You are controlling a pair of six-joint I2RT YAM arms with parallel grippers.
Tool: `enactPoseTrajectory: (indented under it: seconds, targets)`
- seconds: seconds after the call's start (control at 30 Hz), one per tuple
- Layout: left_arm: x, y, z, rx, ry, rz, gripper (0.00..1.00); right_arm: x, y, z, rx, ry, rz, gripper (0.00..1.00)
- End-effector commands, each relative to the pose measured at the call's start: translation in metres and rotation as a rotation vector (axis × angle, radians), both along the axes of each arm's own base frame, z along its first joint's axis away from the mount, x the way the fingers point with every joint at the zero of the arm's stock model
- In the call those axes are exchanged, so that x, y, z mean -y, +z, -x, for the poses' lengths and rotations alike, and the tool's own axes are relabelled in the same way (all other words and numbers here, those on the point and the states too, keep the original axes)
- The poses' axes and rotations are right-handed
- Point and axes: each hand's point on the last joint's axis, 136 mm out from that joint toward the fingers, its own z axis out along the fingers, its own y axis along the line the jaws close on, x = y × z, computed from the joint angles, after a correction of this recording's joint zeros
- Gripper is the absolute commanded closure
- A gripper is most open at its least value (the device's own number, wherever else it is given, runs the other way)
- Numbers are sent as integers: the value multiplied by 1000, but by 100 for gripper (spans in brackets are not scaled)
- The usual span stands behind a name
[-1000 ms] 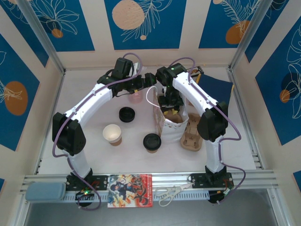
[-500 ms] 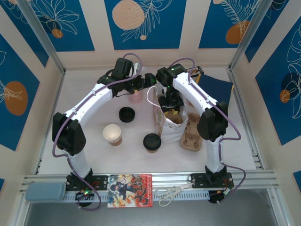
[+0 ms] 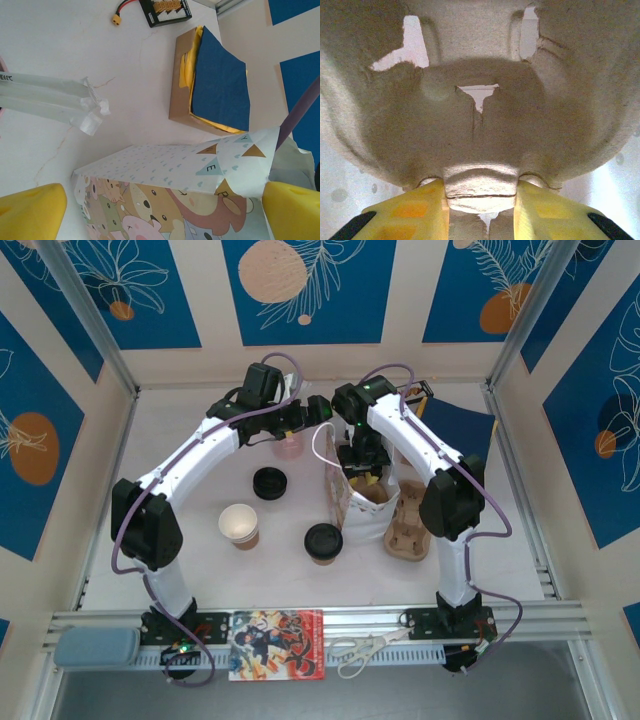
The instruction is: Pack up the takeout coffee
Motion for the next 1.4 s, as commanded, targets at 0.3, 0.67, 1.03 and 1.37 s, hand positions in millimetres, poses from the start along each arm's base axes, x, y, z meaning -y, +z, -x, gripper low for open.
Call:
enactPoseTrajectory:
  seconds: [0.3,0.67,1.03,1.37]
  targets:
    - [6,25,7,52,-32,49,0,17,-5,39,-215,1,89,66]
    - [6,27,7,55,-31,49,0,17,-7,39,-221,2,90,66]
    - [6,26,8,53,-34,48,0,17,-7,40,-224,5,91,63]
    - [6,27,8,55,-34,49,0,16,-6,40,-218,5,90,60]
